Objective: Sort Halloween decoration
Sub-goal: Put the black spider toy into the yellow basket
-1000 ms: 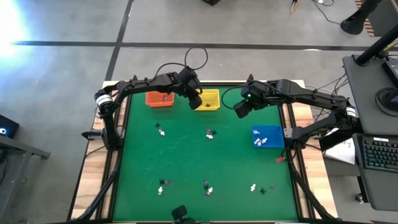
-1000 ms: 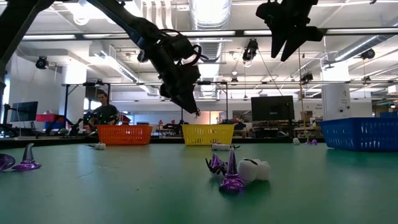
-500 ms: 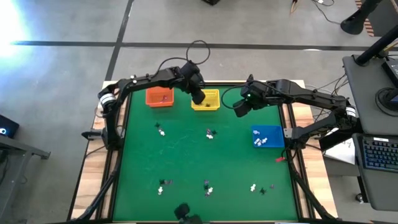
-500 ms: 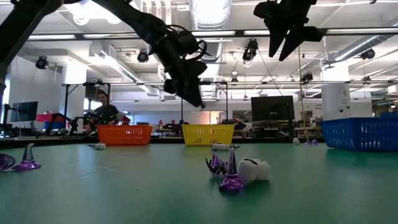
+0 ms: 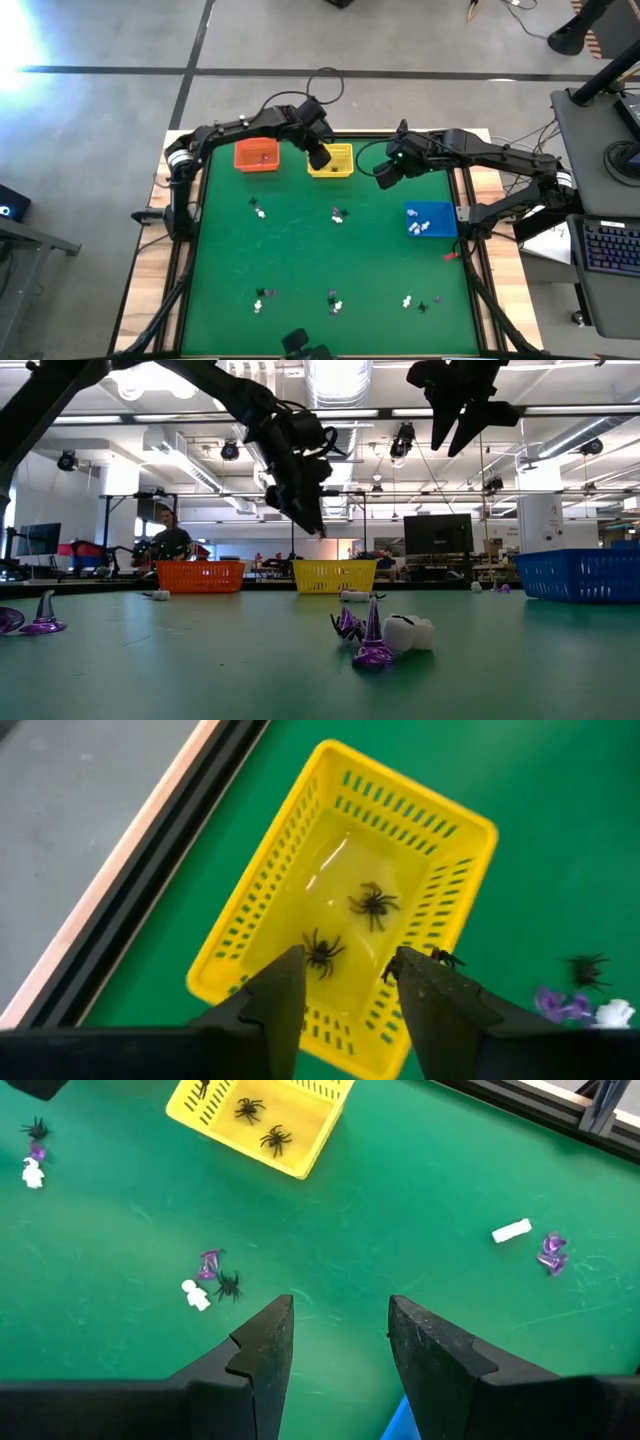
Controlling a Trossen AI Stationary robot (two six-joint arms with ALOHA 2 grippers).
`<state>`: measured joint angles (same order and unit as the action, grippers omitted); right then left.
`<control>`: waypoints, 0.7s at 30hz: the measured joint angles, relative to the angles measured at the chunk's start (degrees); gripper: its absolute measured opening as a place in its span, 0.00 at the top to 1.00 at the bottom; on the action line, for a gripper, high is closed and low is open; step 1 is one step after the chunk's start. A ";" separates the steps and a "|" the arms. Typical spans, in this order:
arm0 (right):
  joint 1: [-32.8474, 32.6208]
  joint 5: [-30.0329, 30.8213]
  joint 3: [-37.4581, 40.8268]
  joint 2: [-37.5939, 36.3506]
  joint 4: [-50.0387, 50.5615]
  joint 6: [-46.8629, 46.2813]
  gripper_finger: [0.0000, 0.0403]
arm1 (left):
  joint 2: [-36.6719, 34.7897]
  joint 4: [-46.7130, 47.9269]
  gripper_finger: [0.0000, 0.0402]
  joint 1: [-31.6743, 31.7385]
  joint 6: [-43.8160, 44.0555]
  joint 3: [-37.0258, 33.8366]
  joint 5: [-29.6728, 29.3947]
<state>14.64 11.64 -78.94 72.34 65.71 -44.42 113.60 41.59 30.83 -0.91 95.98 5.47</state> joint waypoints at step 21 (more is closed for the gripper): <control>-2.38 -4.44 3.72 0.00 -18.77 7.10 0.61 | 0.17 -1.21 0.52 -0.59 2.99 -0.03 0.17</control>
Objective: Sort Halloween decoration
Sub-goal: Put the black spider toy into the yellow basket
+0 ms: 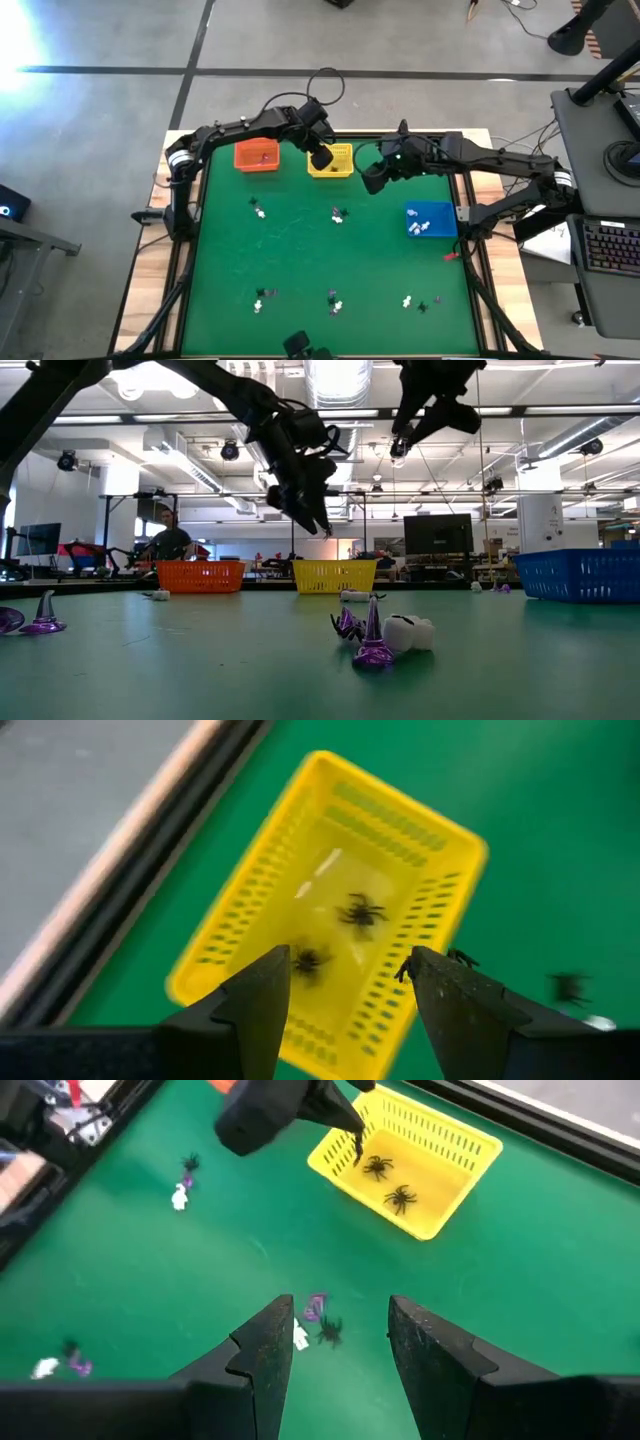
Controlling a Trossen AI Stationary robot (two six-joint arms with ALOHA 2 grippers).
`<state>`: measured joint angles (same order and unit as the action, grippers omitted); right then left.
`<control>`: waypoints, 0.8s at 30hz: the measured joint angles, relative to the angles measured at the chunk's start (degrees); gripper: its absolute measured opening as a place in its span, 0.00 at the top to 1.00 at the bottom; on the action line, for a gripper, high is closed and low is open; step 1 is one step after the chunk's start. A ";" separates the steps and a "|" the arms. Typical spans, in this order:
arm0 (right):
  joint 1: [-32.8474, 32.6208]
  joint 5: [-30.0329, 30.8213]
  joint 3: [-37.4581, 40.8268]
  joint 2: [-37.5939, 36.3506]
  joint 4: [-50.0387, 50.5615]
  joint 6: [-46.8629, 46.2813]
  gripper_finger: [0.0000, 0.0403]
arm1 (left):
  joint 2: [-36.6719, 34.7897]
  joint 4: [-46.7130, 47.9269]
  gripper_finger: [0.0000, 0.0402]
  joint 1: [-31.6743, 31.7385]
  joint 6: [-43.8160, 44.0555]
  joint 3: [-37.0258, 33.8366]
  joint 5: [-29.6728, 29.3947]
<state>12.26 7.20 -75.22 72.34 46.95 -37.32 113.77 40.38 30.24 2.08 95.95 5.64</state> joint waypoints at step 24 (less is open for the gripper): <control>4.71 6.19 28.94 2.58 -54.46 -6.16 0.75 | -0.43 -2.26 0.54 0.61 -0.09 -0.07 8.90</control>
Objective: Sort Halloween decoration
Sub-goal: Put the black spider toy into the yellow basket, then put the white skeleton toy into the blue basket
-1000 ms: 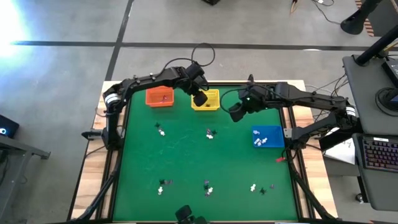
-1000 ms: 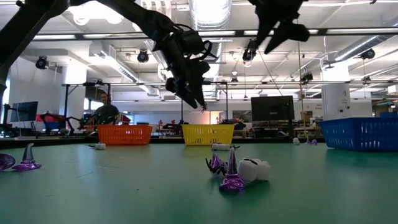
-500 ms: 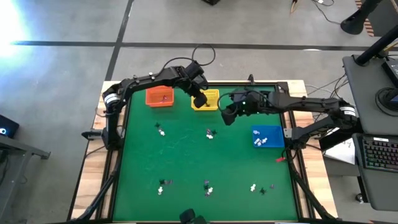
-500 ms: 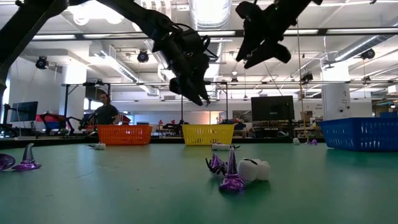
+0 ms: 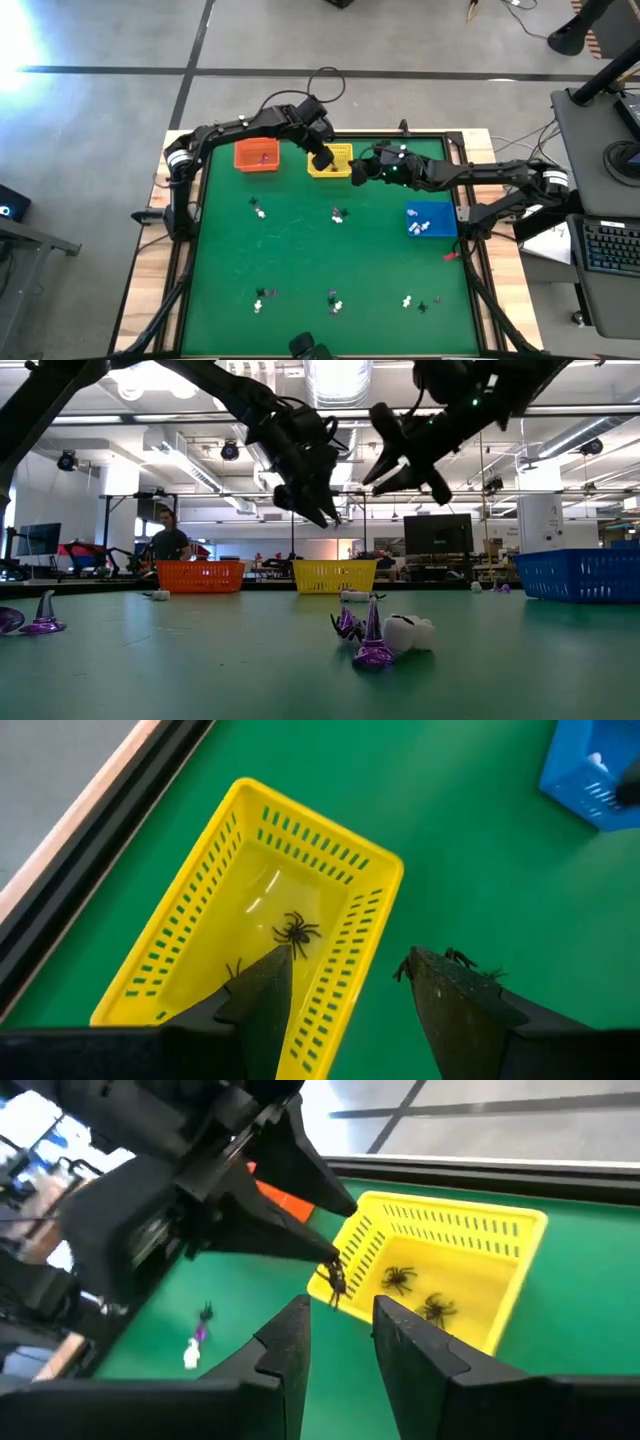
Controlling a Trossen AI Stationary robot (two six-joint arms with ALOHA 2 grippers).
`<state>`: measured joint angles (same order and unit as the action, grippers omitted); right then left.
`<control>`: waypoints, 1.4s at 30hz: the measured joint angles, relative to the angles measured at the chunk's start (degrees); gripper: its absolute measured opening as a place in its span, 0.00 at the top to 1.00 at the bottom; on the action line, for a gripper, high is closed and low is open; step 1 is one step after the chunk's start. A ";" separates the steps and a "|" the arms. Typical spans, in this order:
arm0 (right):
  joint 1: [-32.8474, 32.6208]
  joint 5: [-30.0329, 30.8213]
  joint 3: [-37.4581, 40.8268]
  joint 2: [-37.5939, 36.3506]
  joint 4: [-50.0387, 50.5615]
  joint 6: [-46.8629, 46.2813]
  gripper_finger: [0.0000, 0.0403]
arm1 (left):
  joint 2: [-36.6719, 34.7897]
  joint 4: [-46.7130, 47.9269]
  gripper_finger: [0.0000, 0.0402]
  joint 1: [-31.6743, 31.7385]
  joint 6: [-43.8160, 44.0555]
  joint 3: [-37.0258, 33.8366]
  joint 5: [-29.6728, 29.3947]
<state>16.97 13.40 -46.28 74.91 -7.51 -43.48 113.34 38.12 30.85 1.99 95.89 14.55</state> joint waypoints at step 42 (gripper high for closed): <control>3.87 -12.01 -21.90 11.14 39.46 7.22 0.73 | -1.10 18.25 0.54 3.44 -11.16 3.15 -0.52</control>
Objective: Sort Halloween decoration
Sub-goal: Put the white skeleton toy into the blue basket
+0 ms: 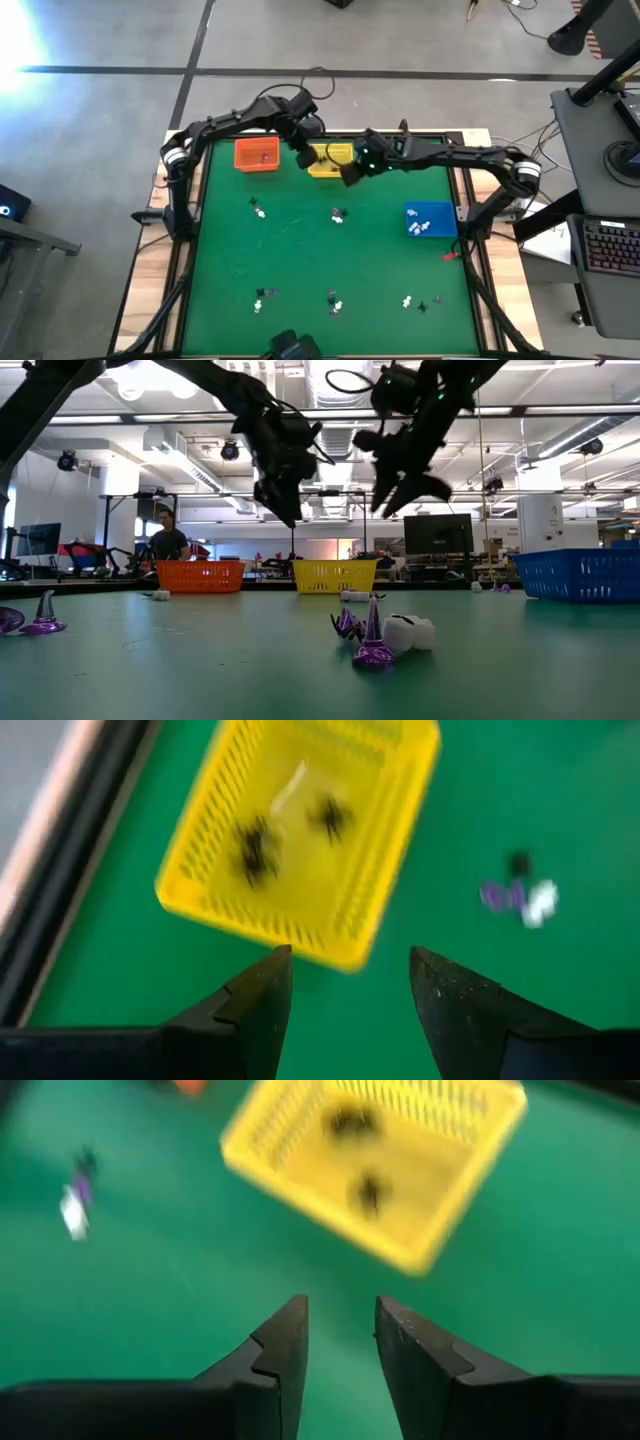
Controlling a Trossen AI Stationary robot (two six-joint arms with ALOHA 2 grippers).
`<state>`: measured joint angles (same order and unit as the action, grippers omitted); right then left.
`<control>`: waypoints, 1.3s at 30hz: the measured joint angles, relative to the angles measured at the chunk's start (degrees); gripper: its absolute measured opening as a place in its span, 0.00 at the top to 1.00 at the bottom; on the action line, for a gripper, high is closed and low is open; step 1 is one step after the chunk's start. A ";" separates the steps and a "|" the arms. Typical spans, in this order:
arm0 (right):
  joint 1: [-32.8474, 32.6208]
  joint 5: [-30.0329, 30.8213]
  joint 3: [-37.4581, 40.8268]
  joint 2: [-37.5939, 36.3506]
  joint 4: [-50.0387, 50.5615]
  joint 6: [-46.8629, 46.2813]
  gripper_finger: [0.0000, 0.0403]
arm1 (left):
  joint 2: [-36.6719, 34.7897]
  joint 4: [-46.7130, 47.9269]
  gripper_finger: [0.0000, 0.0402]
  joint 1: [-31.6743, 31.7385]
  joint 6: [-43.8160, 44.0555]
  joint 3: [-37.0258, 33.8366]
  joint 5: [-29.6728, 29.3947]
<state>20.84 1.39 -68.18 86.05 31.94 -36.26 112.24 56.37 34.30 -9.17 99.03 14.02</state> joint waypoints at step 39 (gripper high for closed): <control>-29.72 -1.26 5.06 -7.96 19.65 -15.03 0.71 | -33.71 9.58 0.54 -10.05 8.08 -27.02 3.91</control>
<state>-8.88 0.12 -63.11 78.10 51.59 -51.29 78.53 65.95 24.25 -1.08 72.01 17.93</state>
